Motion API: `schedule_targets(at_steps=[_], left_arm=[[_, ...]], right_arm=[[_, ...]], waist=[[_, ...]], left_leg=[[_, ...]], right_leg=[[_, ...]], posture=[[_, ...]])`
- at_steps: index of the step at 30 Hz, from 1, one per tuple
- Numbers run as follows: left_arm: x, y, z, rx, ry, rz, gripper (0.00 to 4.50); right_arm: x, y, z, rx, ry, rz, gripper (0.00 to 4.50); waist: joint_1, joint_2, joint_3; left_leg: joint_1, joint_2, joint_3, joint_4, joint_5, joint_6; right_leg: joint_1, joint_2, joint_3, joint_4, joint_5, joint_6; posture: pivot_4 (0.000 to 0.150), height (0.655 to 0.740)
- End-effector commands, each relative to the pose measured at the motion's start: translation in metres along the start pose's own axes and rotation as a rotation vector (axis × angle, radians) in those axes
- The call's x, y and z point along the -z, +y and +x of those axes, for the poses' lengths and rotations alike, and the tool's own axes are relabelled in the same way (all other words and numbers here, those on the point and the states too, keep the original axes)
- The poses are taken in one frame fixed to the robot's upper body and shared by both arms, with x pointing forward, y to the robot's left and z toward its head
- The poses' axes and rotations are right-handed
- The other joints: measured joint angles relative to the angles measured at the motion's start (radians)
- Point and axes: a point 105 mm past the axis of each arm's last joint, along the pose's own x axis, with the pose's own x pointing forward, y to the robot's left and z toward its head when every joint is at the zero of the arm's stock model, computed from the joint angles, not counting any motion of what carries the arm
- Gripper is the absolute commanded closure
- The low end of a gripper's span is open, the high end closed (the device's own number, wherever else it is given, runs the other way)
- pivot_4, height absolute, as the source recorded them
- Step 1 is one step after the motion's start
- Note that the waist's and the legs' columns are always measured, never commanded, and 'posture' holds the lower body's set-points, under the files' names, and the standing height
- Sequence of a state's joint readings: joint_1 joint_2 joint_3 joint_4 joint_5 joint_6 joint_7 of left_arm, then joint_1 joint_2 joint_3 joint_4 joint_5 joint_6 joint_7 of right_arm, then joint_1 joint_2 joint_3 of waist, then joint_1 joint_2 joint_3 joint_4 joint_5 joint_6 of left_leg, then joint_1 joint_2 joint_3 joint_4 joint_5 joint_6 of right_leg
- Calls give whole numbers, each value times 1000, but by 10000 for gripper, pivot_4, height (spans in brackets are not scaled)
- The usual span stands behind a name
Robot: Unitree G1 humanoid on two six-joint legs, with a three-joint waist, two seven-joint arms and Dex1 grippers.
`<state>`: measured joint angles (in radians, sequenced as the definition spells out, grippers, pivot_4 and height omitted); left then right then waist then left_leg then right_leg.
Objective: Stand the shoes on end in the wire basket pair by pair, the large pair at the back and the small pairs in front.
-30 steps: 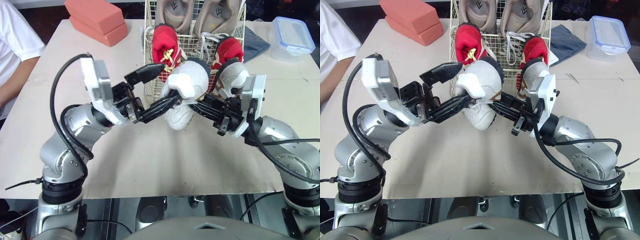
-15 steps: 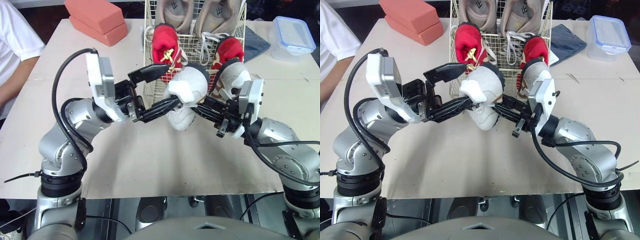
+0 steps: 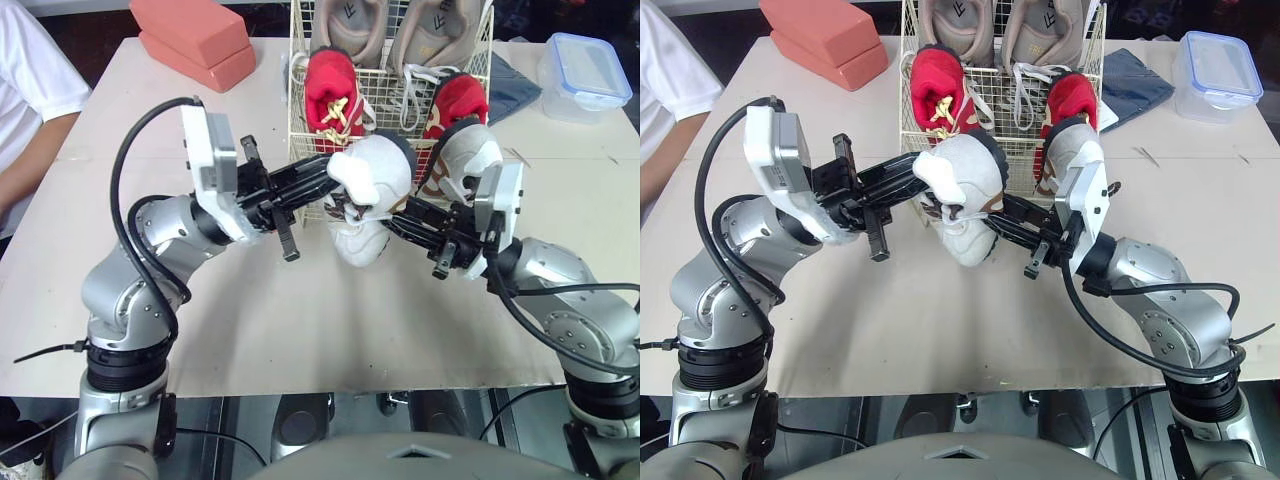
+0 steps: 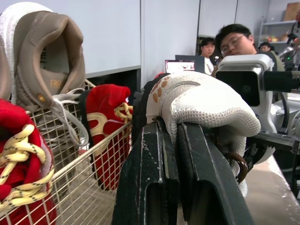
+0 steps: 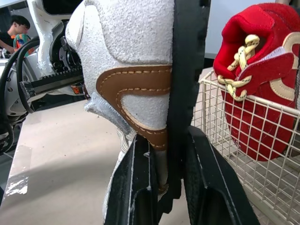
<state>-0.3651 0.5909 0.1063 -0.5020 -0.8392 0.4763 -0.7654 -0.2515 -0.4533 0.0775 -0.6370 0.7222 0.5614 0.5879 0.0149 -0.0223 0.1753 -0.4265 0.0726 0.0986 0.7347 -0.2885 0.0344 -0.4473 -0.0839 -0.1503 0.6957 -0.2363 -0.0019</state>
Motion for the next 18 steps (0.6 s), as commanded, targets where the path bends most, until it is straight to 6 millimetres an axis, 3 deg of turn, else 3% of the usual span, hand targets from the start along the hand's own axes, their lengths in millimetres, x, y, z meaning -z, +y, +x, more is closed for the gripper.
schedule_targets(at_steps=[1,3,4,6,12,18], left_arm=[[-8,-1,2,-66,-51,48,45000],[-12,3,-1,-144,-92,75,45000],[-14,6,-6,-199,-115,101,45000],[-17,10,-13,-284,-156,123,45000],[-33,24,-33,-503,-268,289,45000],[-32,29,-32,-625,-317,384,45000]], right_arm=[[-15,3,-3,-18,-54,-30,19334],[-18,2,-7,-11,-62,-31,13174],[-21,1,-10,-7,-77,-30,7332],[-25,0,-14,5,-97,-35,196],[-29,-5,-27,69,-116,-97,196],[-22,5,-35,58,-91,-98,196]], waist=[[0,0,0],[1,0,0],[0,0,0],[0,0,0],[1,0,0],[3,0,0]], left_leg=[[0,0,0,0,0,0],[0,0,0,0,0,0],[0,0,0,0,0,0],[0,0,0,0,0,0],[-1,0,-1,0,0,0],[-1,-1,0,0,0,0]], right_leg=[[0,0,0,0,0,0],[0,0,0,0,0,0],[0,0,0,0,0,-1],[0,-1,0,0,1,-1],[0,-1,-1,0,1,-1],[0,-1,-1,0,1,-1]], posture=[[1500,6860],[1500,6860],[1500,6860],[1500,6860],[1500,6860],[1500,6860]])
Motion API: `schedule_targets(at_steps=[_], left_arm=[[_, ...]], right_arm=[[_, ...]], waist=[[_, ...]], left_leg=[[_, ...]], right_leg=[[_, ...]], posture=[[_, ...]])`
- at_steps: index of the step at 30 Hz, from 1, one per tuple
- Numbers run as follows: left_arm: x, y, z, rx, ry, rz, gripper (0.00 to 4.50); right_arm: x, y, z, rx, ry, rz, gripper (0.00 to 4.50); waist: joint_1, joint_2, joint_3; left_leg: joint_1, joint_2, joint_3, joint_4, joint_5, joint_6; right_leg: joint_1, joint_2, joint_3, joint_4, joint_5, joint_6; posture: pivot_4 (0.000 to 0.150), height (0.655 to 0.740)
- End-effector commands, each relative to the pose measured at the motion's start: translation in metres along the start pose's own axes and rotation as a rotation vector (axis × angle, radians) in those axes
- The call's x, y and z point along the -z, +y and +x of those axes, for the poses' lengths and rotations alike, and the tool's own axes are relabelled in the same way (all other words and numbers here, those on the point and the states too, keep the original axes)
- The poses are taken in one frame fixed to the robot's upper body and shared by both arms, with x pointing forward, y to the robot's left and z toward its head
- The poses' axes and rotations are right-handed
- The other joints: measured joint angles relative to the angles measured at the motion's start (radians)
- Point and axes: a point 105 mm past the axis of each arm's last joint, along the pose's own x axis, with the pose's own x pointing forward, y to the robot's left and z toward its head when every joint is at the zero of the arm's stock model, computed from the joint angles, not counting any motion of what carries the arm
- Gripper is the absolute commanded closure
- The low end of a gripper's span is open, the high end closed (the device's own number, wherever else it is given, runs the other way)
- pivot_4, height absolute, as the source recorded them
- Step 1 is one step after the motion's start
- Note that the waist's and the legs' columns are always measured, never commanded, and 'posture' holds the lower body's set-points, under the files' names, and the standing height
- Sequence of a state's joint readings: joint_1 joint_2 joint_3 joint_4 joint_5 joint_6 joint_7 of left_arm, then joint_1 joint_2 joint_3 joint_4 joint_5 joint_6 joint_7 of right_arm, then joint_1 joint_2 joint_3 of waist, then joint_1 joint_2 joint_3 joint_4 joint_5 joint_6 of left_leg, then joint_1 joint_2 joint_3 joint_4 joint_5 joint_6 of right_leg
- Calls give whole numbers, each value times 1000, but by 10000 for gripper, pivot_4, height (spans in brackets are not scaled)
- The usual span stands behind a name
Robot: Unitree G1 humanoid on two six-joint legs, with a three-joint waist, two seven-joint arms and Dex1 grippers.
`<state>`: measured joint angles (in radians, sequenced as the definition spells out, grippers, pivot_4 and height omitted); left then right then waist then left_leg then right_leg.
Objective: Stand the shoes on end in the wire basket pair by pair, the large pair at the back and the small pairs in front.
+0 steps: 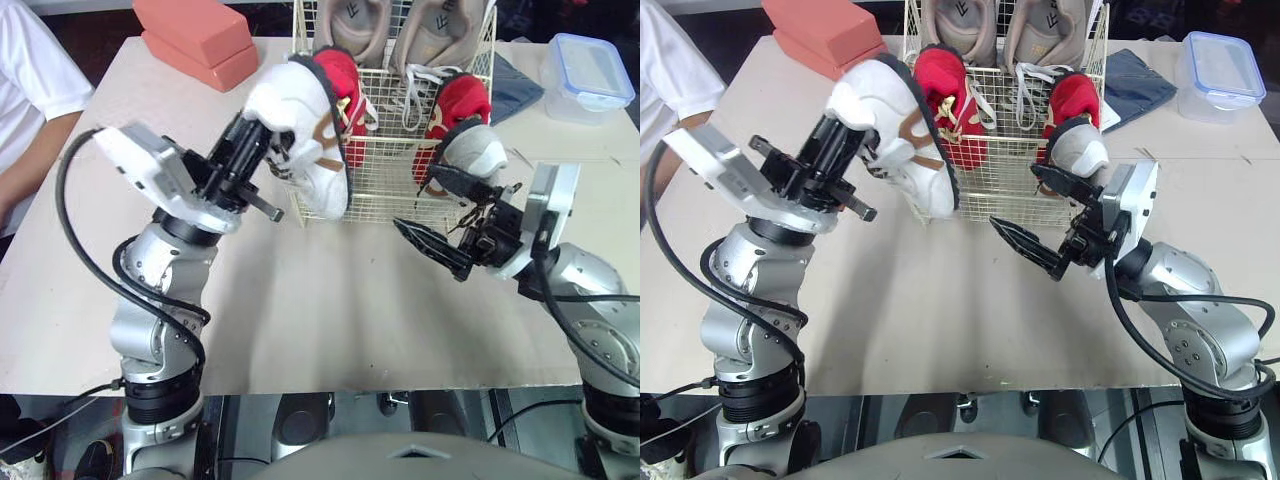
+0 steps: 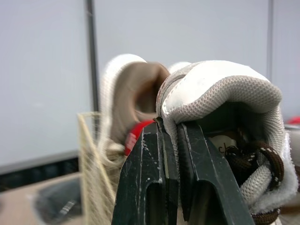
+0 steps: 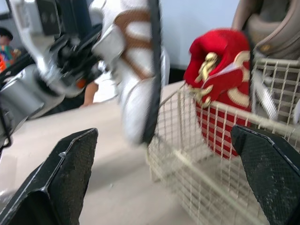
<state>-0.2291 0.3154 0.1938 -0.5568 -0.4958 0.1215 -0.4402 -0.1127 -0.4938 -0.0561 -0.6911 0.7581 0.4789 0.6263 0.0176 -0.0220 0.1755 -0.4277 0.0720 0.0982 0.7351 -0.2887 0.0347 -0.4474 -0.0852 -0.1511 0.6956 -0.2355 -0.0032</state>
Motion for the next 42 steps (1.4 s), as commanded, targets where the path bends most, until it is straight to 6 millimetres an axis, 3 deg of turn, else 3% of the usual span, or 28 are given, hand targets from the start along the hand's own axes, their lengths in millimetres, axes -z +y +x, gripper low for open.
schedule_targets(at_steps=[1,10,21,22,24,30,36,42], left_arm=[[-11,1,5,-68,-86,96,45000],[7,-10,12,-110,-90,180,45000],[54,-23,-20,-83,171,56,45000],[57,-24,-24,-77,188,19,35398],[59,-25,-30,-70,207,-31,29325],[59,-31,-36,-13,215,-159,378],[51,-29,-41,4,189,-171,378],[48,-32,-70,50,220,-181,378]], right_arm=[[-13,10,-3,-19,-43,-58,196],[-13,11,-1,12,-50,-64,196],[-10,8,-4,53,-48,-87,196],[-9,8,-4,57,-49,-90,0],[-9,8,-5,61,-51,-94,0],[-8,8,-5,65,-60,-105,0],[-7,9,-6,60,-63,-106,0],[2,11,-15,56,-36,-92,0]], waist=[[0,0,0],[0,0,0],[-3,0,0],[-3,1,-1],[-3,1,-1],[0,1,-1],[-2,1,-1],[-3,1,-1]], left_leg=[[0,0,0,0,0,0],[0,0,0,0,0,0],[0,1,0,0,-2,4],[0,1,0,0,-2,4],[0,1,0,0,-2,4],[0,1,-1,1,-3,5],[0,1,-1,0,-3,5],[0,1,-1,0,-3,5]], right_leg=[[0,0,0,0,0,0],[0,0,0,0,0,0],[0,0,0,0,-2,3],[0,0,0,0,-2,3],[0,0,0,0,-2,3],[0,0,-2,0,-2,4],[0,0,-1,0,-2,4],[0,0,-1,0,-3,4]], posture=[[1500,6860],[1500,6860],[1500,6860],[1500,6860],[1500,6860],[1500,6860],[1500,6860],[1500,6860]])
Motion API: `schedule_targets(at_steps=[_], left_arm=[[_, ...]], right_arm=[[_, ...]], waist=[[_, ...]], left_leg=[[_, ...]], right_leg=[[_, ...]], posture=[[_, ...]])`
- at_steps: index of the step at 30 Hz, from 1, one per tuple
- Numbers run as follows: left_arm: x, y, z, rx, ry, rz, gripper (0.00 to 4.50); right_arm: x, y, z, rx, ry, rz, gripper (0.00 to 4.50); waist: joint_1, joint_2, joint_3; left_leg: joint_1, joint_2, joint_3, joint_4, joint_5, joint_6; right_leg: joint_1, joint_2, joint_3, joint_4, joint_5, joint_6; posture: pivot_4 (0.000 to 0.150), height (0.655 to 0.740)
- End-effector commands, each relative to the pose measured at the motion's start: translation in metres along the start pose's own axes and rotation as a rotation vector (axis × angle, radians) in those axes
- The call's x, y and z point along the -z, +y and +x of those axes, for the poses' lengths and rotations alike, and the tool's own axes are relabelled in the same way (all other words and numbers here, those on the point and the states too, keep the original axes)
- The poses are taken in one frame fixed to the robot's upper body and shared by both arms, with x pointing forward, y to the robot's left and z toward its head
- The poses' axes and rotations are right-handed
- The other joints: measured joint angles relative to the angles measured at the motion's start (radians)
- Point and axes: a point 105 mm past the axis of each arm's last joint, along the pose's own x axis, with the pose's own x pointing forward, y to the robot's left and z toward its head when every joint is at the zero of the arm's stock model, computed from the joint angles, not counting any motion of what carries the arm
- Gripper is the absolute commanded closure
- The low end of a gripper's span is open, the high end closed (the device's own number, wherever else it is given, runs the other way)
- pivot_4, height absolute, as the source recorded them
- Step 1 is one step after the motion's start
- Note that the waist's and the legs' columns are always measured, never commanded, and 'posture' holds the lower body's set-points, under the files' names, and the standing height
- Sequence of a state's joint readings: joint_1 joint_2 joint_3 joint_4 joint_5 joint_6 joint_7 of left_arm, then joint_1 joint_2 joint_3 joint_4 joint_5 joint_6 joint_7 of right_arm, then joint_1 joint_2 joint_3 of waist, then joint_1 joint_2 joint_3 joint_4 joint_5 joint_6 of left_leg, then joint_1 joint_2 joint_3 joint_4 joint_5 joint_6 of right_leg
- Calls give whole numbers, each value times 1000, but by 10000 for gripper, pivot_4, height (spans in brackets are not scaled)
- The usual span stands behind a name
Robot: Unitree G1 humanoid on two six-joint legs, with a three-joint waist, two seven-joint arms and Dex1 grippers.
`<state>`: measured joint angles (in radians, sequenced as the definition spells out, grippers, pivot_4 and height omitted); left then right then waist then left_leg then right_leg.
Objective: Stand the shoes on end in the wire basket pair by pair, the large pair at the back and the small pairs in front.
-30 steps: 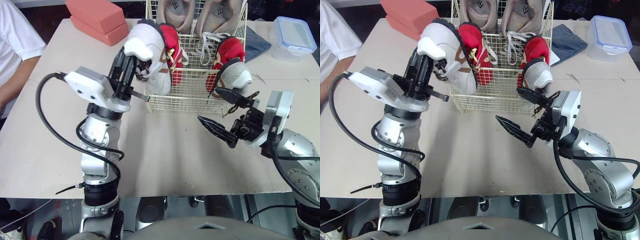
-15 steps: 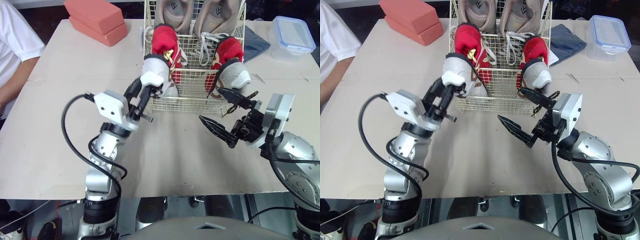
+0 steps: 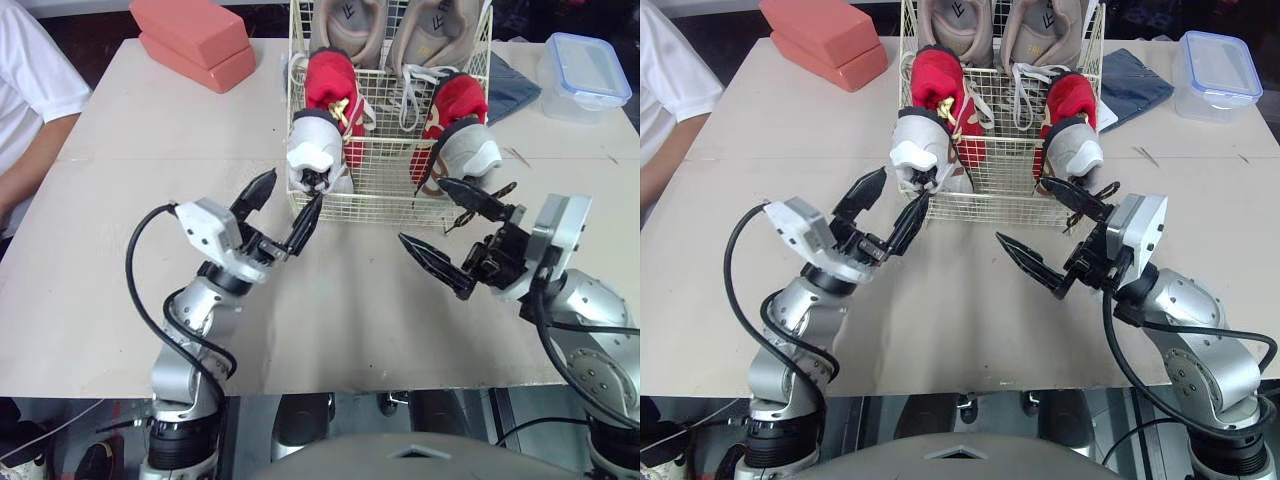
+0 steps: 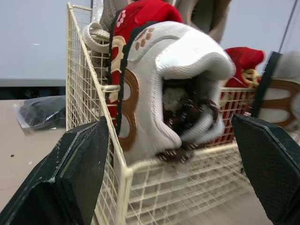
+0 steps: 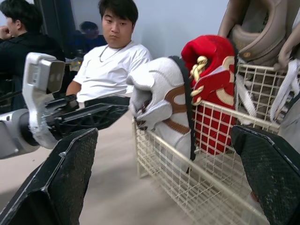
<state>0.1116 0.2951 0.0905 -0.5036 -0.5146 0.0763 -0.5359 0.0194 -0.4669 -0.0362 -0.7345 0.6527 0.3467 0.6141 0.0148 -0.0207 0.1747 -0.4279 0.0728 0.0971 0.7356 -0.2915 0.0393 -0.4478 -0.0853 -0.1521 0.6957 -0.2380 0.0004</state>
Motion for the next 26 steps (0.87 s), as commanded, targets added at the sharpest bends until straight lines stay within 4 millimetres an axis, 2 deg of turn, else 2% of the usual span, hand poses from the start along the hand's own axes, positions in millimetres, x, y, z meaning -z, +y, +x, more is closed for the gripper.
schedule_targets(at_steps=[1,7,11,14,17,21,26], left_arm=[[-15,-6,-15,58,-43,47,378],[10,-16,-48,157,120,-51,378],[28,-14,-62,157,261,-68,378],[45,8,-74,108,398,20,378],[48,28,-80,61,435,97,378],[52,42,-90,66,494,140,378],[52,43,-92,110,513,130,378]], right_arm=[[-1,3,-7,-16,-5,-26,0],[25,-1,-37,20,113,-20,0],[52,-11,-68,79,224,-1,0],[76,-25,-98,118,325,-7,0],[90,-35,-119,119,401,-32,0],[99,-58,-142,151,457,-56,0],[101,-71,-153,155,465,-58,0]], waist=[[0,0,0],[1,1,0],[2,2,0],[2,3,-1],[2,6,-1],[-1,7,-1],[0,7,-1]], left_leg=[[0,0,0,0,0,0],[0,0,0,0,-1,1],[0,0,-1,0,-2,2],[0,0,0,0,-2,2],[0,0,0,0,-2,3],[0,0,1,0,-2,3],[0,0,1,0,-2,3]], right_leg=[[0,0,0,0,0,0],[0,-1,-1,-1,0,0],[0,-1,-1,-1,-1,0],[0,-1,-1,-1,-1,0],[-1,-1,-1,0,-1,-1],[-1,0,0,0,-1,0],[-1,-1,0,0,0,0]], posture=[[1500,6860],[1500,6860],[1500,6860],[1500,6860],[1500,6860],[1500,6860],[1500,6860]])
